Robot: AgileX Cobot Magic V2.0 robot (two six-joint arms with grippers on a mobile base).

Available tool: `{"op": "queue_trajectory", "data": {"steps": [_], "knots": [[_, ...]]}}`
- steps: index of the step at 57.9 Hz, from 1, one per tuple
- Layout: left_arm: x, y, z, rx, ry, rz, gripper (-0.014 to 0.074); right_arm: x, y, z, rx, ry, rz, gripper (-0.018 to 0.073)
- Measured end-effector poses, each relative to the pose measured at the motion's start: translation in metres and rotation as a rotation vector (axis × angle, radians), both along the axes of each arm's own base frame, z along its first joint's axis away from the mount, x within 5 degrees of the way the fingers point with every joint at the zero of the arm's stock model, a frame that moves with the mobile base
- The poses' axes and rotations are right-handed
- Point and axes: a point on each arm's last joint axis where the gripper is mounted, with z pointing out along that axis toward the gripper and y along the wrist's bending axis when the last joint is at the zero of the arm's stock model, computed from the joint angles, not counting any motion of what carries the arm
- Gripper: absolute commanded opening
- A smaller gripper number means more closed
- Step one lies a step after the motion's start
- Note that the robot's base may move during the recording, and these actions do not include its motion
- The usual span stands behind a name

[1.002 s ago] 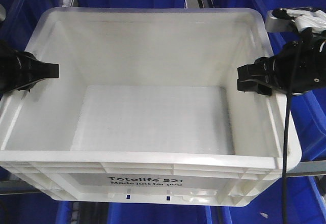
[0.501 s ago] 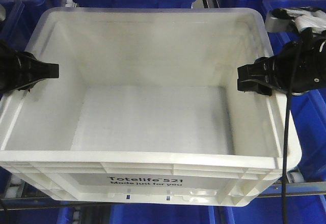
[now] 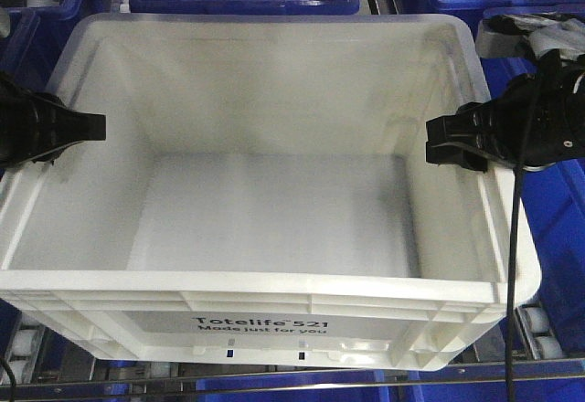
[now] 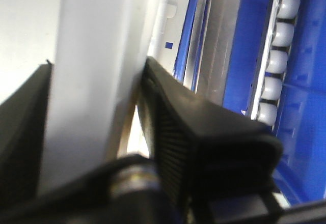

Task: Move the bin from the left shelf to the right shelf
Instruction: 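Lower the crate with both grippers onto the shelf's roller tracks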

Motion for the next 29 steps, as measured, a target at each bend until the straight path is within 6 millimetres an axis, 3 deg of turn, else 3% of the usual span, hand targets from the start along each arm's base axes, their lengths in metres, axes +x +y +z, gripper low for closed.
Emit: {"op": "queue_trajectory", "data": {"steps": [29], "knots": [[0.0000, 0.0000, 0.0000, 0.000, 0.000, 0.000, -0.0006, 0.0000, 0.0000, 0.0000, 0.000, 0.000, 0.000, -0.0004]]}}
